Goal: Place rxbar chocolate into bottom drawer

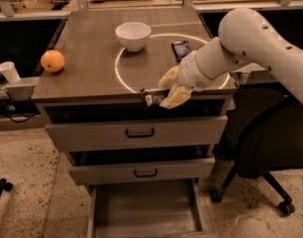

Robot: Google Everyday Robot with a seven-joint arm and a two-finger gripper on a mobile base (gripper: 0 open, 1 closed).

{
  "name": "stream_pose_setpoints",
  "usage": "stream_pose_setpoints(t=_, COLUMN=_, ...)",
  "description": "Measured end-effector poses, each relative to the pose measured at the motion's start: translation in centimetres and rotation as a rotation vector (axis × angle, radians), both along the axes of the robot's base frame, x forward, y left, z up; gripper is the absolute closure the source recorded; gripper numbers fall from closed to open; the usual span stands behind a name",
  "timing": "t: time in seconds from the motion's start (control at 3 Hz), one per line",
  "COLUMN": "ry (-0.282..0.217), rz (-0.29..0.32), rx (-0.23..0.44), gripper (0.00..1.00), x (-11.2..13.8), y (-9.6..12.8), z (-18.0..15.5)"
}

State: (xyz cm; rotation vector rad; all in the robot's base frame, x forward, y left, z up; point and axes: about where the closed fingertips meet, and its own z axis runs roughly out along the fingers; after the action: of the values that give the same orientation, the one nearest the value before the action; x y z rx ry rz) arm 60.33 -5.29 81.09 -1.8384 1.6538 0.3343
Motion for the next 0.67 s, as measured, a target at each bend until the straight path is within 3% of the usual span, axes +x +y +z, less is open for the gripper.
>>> stream_pose_setpoints(t=0.67, ry=0.0, rz=0.0, rx=0.0, gripper=1.0, x=-0.01, y=0.01, z=0.45)
